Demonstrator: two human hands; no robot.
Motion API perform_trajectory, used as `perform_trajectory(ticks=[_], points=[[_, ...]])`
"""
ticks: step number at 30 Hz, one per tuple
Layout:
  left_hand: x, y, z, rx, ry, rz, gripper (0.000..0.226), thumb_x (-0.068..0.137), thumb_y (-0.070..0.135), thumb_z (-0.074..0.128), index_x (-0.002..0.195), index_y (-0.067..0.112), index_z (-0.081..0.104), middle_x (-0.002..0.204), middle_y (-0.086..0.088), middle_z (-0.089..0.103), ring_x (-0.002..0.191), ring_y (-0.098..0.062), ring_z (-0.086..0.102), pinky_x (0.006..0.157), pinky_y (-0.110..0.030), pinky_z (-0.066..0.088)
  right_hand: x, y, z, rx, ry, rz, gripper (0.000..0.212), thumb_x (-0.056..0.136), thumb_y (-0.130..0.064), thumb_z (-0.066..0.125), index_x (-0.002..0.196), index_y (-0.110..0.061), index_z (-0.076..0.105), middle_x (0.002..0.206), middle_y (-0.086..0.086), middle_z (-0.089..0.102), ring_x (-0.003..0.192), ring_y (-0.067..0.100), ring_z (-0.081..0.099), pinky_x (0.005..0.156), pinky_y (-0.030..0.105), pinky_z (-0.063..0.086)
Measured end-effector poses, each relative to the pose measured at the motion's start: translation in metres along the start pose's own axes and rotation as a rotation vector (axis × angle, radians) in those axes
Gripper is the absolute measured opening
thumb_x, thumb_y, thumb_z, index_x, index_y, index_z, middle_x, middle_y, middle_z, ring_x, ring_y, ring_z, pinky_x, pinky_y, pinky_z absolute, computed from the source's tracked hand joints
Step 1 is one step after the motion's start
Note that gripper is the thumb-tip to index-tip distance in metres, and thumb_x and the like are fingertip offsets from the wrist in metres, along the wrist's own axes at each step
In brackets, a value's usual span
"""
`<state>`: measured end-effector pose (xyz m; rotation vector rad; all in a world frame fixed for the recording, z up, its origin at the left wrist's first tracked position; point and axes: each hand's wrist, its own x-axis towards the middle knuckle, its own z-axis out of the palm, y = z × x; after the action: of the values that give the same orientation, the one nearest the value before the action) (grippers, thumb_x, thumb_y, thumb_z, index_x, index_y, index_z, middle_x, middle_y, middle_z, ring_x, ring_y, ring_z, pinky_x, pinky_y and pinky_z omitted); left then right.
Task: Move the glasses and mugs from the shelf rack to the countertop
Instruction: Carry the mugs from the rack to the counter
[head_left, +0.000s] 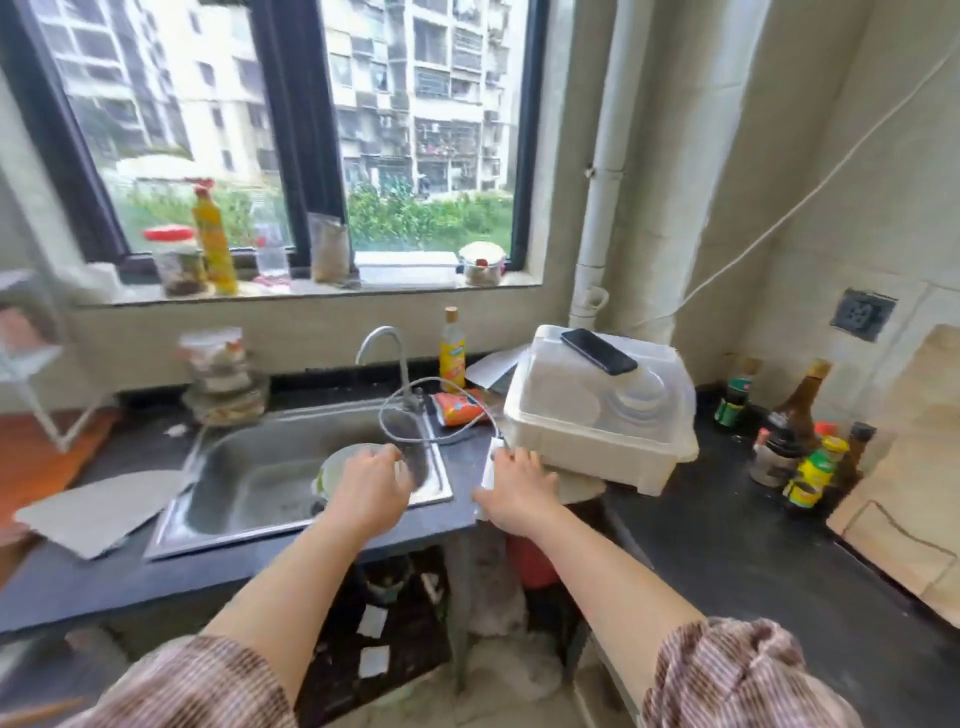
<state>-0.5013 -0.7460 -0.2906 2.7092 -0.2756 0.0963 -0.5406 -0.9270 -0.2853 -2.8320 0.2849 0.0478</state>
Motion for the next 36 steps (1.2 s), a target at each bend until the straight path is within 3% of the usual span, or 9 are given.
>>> perform_trajectory(ticks=[6, 10, 14, 27, 36], points=[[0.026, -0.129, -0.082, 0.080, 0.186, -0.261, 0.039, 0.092, 0.031, 0.045, 0.127, 0.013, 0.048, 0.129, -0.015, 0.048, 0.117, -0.035, 0.045, 0.096, -0.044, 0.040, 0.063, -0.160, 0.019, -0.050, -0.003, -0.288, 0.061, 0.089, -0.043, 0.049, 0.139, -0.013, 0.034, 0.144, 0.013, 0.035, 0.134, 0.033, 0.028, 0.105, 0.053, 0.029], [0.054, -0.216, -0.122, 0.103, 0.210, -0.371, 0.041, 0.093, 0.032, 0.044, 0.130, 0.013, 0.045, 0.137, -0.016, 0.041, 0.125, -0.036, 0.038, 0.102, -0.045, 0.037, 0.111, -0.263, 0.044, -0.055, 0.001, -0.451, 0.057, 0.089, -0.043, 0.048, 0.136, -0.014, 0.037, 0.137, 0.011, 0.039, 0.129, 0.031, 0.033, 0.101, 0.052, 0.033], [0.078, -0.304, -0.154, 0.178, 0.206, -0.429, 0.041, 0.094, 0.033, 0.040, 0.132, 0.017, 0.041, 0.142, -0.012, 0.036, 0.129, -0.032, 0.034, 0.097, -0.044, 0.039, 0.160, -0.366, 0.076, -0.011, -0.011, -0.567, 0.055, 0.089, -0.043, 0.049, 0.135, -0.016, 0.038, 0.136, 0.009, 0.041, 0.129, 0.030, 0.033, 0.100, 0.053, 0.033], [0.145, -0.520, -0.245, 0.076, 0.316, -0.689, 0.049, 0.094, 0.033, 0.038, 0.140, 0.020, 0.036, 0.148, -0.010, 0.033, 0.134, -0.030, 0.030, 0.105, -0.044, 0.036, 0.242, -0.622, 0.139, 0.038, -0.125, -0.787, 0.052, 0.091, -0.040, 0.048, 0.135, -0.015, 0.038, 0.136, 0.008, 0.042, 0.128, 0.029, 0.034, 0.101, 0.051, 0.032], [0.181, -0.645, -0.260, -0.045, 0.274, -0.714, 0.044, 0.094, 0.031, 0.039, 0.135, 0.015, 0.042, 0.138, -0.013, 0.041, 0.127, -0.033, 0.037, 0.104, -0.043, 0.036, 0.273, -0.723, 0.214, 0.121, -0.293, -0.670, 0.059, 0.090, -0.041, 0.049, 0.143, -0.019, 0.033, 0.145, 0.007, 0.036, 0.136, 0.028, 0.028, 0.107, 0.051, 0.030]])
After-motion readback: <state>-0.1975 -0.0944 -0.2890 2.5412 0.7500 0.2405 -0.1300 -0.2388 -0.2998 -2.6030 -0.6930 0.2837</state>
